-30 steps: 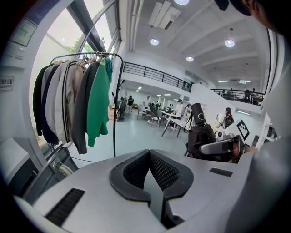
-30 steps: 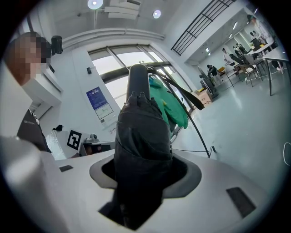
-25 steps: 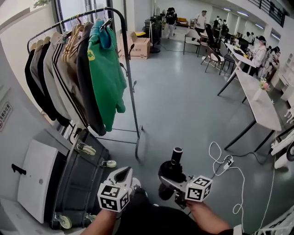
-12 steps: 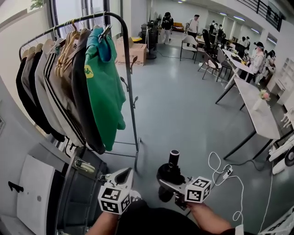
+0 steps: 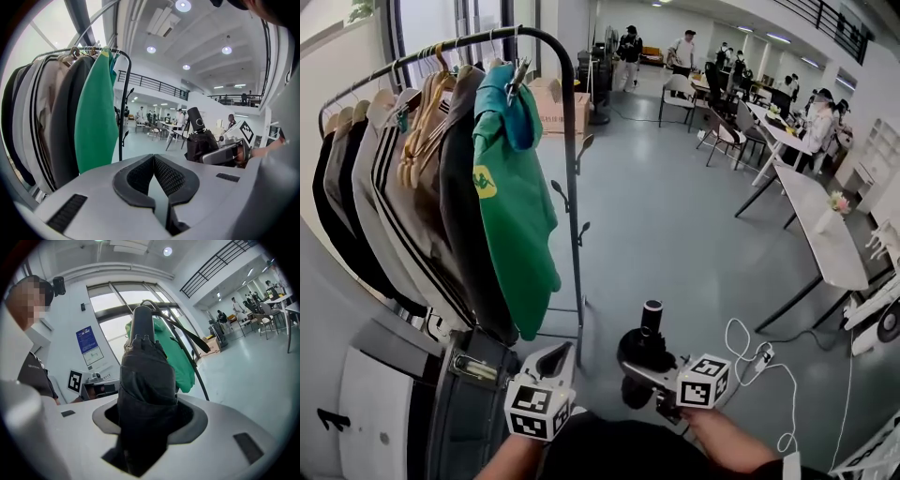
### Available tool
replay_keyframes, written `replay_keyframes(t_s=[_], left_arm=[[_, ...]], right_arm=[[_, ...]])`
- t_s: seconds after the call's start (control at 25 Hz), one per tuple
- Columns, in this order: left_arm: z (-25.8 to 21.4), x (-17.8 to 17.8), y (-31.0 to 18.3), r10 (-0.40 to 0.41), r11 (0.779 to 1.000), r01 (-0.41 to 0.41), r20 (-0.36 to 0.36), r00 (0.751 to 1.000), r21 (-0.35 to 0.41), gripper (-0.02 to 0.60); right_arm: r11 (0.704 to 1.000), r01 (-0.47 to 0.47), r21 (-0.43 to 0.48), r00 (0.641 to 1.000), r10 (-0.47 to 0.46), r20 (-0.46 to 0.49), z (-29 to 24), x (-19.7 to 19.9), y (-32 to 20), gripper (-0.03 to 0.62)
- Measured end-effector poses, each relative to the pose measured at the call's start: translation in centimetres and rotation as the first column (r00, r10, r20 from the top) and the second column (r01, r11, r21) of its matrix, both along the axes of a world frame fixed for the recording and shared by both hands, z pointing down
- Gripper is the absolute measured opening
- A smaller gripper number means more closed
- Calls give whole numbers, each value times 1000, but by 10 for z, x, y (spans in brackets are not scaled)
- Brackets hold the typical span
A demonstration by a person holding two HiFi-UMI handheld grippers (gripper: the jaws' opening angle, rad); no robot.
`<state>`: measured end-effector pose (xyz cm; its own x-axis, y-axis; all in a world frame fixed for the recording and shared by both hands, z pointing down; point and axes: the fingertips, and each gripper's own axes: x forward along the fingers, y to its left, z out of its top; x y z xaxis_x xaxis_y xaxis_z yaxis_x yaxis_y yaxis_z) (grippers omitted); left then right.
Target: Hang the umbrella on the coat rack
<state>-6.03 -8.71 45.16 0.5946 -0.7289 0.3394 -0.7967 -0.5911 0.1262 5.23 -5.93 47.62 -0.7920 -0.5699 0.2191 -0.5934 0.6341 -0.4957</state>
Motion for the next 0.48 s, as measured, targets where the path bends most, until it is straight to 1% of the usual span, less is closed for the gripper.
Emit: replay_keyframes(t_s=[0.2,0.36,0.48], left_arm=[[2,-16,-32,1,1000,-1,-21,1000,0,15],[10,-22,-52,17,1000,-18,-26,1000,-9,15],[15,-24,-63,27,999,-27,-21,999,-26,15]], right_arm=[[1000,-7,1,1000,7,-30,-1,-12,-32,218],[1000,-23,8,999,23,-26,0,-22,-56,218],[1000,-15,1,1000,15,-21,1,-31,-66,218]])
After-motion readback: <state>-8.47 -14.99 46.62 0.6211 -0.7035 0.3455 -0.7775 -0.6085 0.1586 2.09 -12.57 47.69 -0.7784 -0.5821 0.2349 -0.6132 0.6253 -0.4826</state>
